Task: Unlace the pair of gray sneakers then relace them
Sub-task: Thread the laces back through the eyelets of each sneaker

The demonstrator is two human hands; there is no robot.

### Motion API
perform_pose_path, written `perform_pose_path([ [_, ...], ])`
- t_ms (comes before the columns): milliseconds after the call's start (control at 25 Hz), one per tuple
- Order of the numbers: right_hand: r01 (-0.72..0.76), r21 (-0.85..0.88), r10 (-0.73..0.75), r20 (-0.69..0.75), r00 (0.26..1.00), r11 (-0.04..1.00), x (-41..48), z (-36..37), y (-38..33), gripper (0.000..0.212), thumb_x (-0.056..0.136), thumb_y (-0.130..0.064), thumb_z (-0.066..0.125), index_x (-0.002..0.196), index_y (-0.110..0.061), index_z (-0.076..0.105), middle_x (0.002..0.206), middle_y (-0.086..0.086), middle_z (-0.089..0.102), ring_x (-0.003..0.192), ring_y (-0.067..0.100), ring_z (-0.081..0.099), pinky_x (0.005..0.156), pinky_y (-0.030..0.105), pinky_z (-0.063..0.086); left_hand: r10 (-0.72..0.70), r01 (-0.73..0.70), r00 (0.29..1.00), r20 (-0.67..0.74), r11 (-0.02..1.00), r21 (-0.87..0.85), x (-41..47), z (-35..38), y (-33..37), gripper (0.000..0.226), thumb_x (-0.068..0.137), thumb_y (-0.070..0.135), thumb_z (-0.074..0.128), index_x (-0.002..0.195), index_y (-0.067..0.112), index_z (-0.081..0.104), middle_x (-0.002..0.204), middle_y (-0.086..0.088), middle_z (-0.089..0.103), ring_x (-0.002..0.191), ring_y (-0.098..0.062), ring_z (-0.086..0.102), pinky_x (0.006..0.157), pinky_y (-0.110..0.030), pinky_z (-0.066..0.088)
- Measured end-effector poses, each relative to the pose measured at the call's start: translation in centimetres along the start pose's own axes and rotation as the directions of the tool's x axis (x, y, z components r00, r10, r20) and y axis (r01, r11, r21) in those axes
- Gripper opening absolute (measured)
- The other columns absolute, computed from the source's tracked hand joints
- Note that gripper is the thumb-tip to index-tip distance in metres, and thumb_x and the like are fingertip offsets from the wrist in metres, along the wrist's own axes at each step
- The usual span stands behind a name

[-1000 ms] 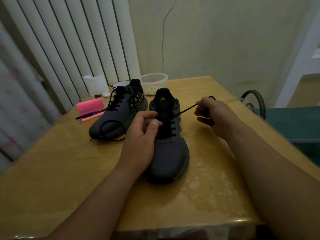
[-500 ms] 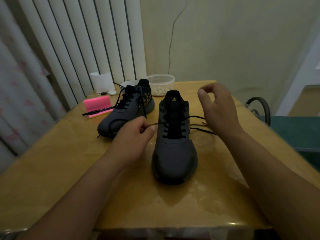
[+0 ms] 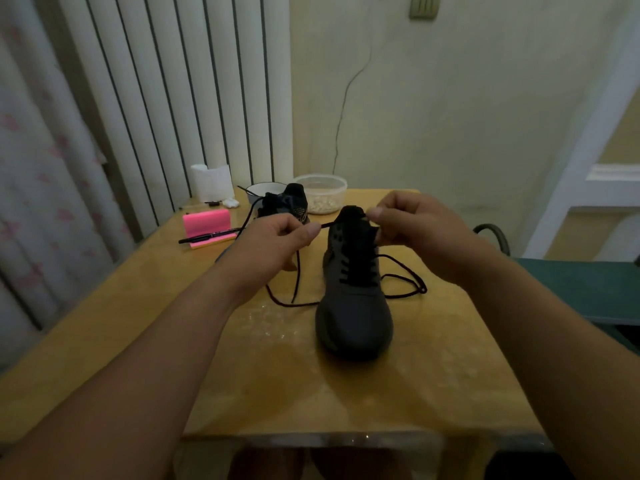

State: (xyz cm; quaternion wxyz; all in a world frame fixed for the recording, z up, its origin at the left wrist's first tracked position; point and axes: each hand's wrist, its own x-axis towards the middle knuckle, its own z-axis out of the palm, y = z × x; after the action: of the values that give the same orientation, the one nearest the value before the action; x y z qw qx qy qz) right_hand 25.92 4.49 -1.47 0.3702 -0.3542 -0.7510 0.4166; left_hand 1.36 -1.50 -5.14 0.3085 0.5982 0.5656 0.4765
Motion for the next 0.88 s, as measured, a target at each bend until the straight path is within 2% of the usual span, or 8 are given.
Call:
perform_pose_path([
  [200,0.089,0.190,-0.063,-0.139,0.988,0.978,-2.0,-2.2,-4.8,0.015,0.103,-0.021,0.061,0.103,-0.005,0.062,0.068,0.001,0.047,0.057,0.016,0.045,0.056,0.030,0.052,0.021,-0.016,0.999,0.039,0.993,-0.115,-1.2,-1.2,1.9,0.021,0.104,0.040,0.062,0.096,0.027,0.075,0.066,0.005,0.052,0.058,-0.016,0.040,0.056,-0.035,0.033],
  [320,-0.186,0.074,0.187,-0.007,0.982,0.980,-3.8,-1.7,-4.6,0.045,0.108,-0.044,0.048,0.110,-0.003,0.066,0.074,0.007,0.060,0.053,0.016,0.048,0.049,0.030,0.043,0.165,-0.158,0.985,-0.044,0.979,0.129,-1.7,-0.7,2.6,0.019,0.107,0.032,0.058,0.111,0.035,0.077,0.094,0.002,0.067,0.084,-0.022,0.060,0.076,-0.041,0.052],
  [440,-0.442,0.099,0.421,0.181,0.889,0.891,-4.8,1.6,-2.4,0.077,0.106,-0.065,0.033,0.117,0.000,0.073,0.100,0.015,0.076,0.081,0.025,0.071,0.073,0.037,0.057,0.498,-0.372,0.867,-0.038,0.694,0.616,-1.9,1.7,3.5,0.022,0.105,0.037,0.059,0.119,0.042,0.075,0.101,0.003,0.052,0.100,-0.023,0.051,0.086,-0.043,0.043],
  [520,-0.488,0.328,0.403,0.295,0.866,0.809,-4.0,3.6,-0.9,0.084,0.104,-0.070,0.029,0.126,-0.001,0.071,0.117,0.018,0.075,0.107,0.031,0.072,0.100,0.045,0.054,0.579,-0.471,0.811,0.090,0.551,0.689,-2.1,3.5,4.4,0.024,0.104,0.033,0.058,0.121,0.036,0.075,0.097,0.006,0.052,0.098,-0.022,0.055,0.085,-0.045,0.044],
  [560,-0.490,0.456,0.368,0.333,0.868,0.743,-3.4,4.1,-0.6,0.081,0.105,-0.069,0.030,0.132,-0.003,0.069,0.120,0.019,0.073,0.112,0.033,0.070,0.107,0.047,0.050,0.580,-0.527,0.797,0.169,0.531,0.664,-2.2,4.2,4.3,0.025,0.104,0.028,0.058,0.122,0.033,0.074,0.100,0.006,0.057,0.098,-0.021,0.058,0.086,-0.047,0.046],
  [640,-0.451,0.599,0.300,0.340,0.891,0.661,-2.6,4.3,-0.7,0.061,0.111,-0.050,0.037,0.135,-0.002,0.064,0.119,0.019,0.070,0.106,0.031,0.070,0.102,0.045,0.055,0.575,-0.614,0.765,0.291,0.514,0.598,-2.6,4.8,3.1,0.025,0.104,0.022,0.057,0.122,0.028,0.073,0.112,0.007,0.064,0.103,-0.017,0.061,0.091,-0.048,0.050],
  [760,-0.384,0.555,0.262,0.289,0.921,0.738,-2.1,4.3,-0.5,0.028,0.109,-0.019,0.047,0.119,0.001,0.066,0.107,0.018,0.070,0.088,0.024,0.071,0.076,0.033,0.061,0.557,-0.645,0.749,0.360,0.485,0.591,-2.5,4.7,0.5,0.026,0.104,0.025,0.054,0.122,0.029,0.072,0.122,0.007,0.065,0.111,-0.017,0.059,0.095,-0.046,0.051],
  [880,-0.340,0.488,0.290,0.177,0.940,0.804,-1.6,4.5,0.5,0.018,0.104,-0.005,0.056,0.115,-0.001,0.069,0.105,0.023,0.072,0.090,0.026,0.070,0.075,0.032,0.060,0.528,-0.640,0.746,0.405,0.399,0.657,-2.1,5.3,-0.2,0.030,0.102,0.031,0.051,0.122,0.032,0.073,0.120,0.006,0.065,0.111,-0.018,0.057,0.087,-0.036,0.047],
])
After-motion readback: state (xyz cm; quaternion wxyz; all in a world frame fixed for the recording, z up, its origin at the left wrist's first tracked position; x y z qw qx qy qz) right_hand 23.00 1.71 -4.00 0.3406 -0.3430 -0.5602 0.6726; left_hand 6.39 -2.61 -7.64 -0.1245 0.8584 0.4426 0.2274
